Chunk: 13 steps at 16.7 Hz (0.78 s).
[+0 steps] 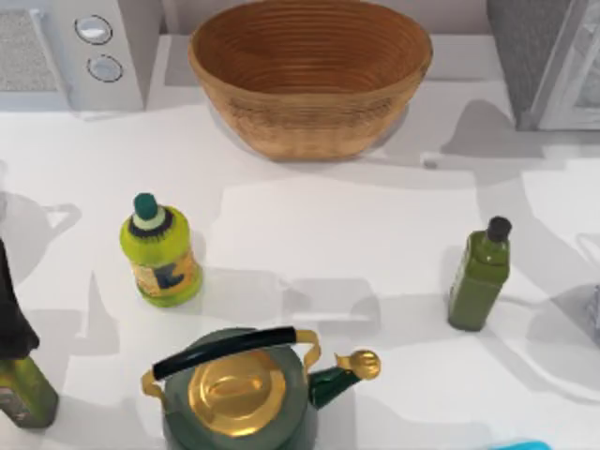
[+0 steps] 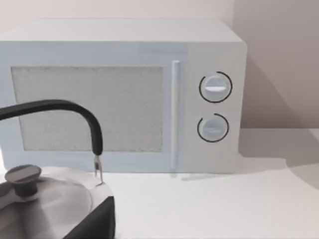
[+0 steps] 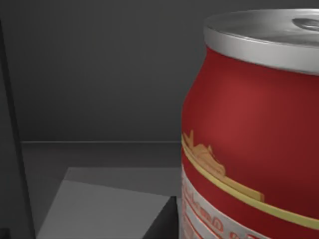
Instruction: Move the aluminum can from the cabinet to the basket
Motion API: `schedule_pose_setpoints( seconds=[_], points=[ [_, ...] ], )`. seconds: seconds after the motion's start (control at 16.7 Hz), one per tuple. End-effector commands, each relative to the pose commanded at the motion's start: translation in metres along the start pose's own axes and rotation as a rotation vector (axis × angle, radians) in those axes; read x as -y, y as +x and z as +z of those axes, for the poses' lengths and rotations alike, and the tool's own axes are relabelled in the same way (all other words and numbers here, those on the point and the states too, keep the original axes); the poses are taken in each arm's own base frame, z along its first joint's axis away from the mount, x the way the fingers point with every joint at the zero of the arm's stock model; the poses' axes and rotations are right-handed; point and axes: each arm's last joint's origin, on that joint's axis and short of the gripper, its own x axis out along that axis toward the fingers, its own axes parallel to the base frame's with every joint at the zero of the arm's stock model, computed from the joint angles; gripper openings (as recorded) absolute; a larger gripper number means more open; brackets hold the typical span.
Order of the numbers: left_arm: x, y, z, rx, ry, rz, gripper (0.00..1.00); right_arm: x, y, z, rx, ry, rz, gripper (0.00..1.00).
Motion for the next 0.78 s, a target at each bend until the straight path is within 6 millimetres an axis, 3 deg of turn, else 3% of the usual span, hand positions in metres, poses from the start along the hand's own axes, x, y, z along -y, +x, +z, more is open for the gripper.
schedule_pose_setpoints(
  seconds=[0.24,0.42,0.6,0.78],
  points=[
    [0.0,0.0,0.0,0.0,0.0,0.0,1.0,-0.001,0.003,-0.002,-0.007,-0.004,-0.002,0.0],
    [0.0,0.0,0.0,0.0,0.0,0.0,1.0,0.011,-0.001,-0.006,0.004,-0.005,-0.01,0.0],
    [0.0,0.0,0.0,0.0,0.0,0.0,1.0,0.039,-0.021,-0.019,0.044,0.004,-0.021,0.0],
    [0.0,0.0,0.0,0.0,0.0,0.0,1.0,0.07,-0.057,-0.046,0.118,0.024,-0.027,0.0]
  ],
)
